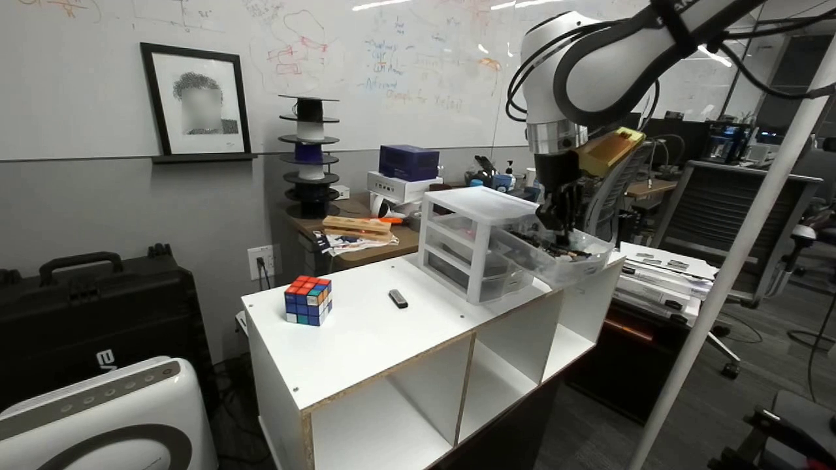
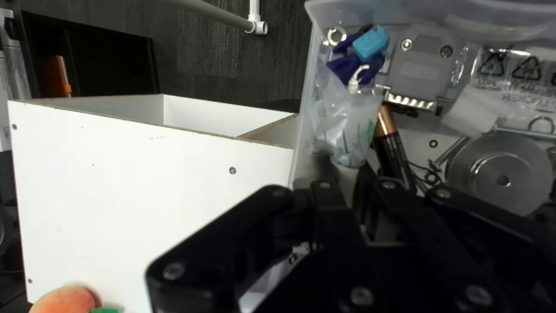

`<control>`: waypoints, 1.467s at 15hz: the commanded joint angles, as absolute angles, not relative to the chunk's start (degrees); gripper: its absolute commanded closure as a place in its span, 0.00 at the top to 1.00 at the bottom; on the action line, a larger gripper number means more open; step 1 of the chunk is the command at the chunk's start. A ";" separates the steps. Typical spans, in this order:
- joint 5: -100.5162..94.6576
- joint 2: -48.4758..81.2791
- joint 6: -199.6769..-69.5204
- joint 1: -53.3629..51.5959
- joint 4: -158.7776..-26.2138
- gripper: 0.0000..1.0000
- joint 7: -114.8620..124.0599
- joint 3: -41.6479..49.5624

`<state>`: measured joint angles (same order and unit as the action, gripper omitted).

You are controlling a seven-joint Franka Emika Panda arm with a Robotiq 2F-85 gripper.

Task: Put the objects in the drawer and close the drawer

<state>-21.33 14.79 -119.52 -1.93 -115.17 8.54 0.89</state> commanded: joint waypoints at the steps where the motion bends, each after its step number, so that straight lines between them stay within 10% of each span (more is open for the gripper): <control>1: -20.27 19.97 -119.67 -2.43 -110.18 0.03 6.76 0.65; 2: -20.04 20.02 -119.16 -2.71 -109.54 0.03 5.89 0.28; 3: -20.24 19.49 -118.82 -3.15 -109.40 0.38 5.12 -0.08; 12: -22.52 8.98 -114.71 -6.44 -113.45 0.98 4.82 -2.04; 22: -23.65 15.58 -102.36 -11.29 -104.28 1.00 2.47 -7.62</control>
